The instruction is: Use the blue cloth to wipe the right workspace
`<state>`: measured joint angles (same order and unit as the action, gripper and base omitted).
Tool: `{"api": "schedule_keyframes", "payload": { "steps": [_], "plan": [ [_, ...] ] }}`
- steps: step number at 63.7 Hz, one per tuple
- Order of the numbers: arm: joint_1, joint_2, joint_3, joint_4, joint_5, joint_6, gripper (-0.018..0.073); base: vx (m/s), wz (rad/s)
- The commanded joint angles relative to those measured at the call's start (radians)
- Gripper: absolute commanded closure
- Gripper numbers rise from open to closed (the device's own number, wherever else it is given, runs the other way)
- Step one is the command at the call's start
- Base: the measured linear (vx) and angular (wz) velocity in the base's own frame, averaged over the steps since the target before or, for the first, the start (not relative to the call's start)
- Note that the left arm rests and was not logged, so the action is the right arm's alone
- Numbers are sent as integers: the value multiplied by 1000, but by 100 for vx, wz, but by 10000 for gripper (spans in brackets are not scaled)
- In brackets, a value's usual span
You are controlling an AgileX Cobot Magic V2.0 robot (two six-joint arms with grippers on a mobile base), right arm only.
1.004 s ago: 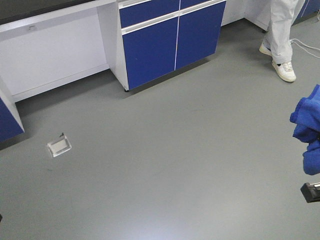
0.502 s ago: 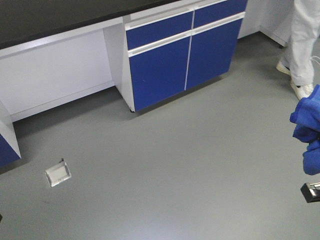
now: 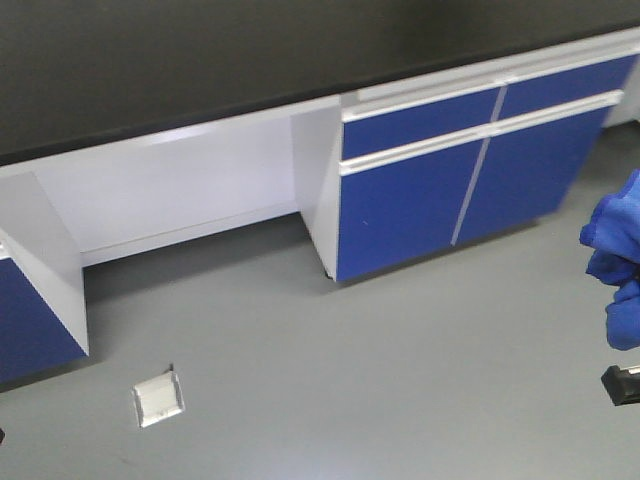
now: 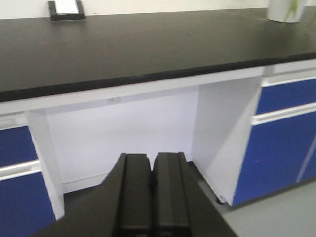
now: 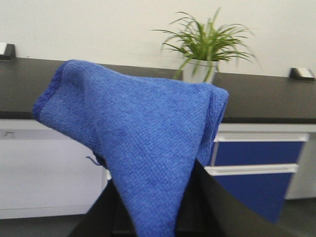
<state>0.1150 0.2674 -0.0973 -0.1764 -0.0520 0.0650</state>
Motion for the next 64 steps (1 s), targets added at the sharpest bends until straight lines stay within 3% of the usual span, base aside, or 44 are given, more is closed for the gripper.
{"api": "schedule_keyframes", "payload": {
  "steps": [1, 35, 64],
  "plan": [
    [-4, 15, -30, -4, -94, -5, 559, 44, 40],
    [-4, 15, -30, -4, -94, -5, 559, 46, 42],
    [-4, 15, -30, -4, -92, -5, 559, 40, 19]
  ]
}}
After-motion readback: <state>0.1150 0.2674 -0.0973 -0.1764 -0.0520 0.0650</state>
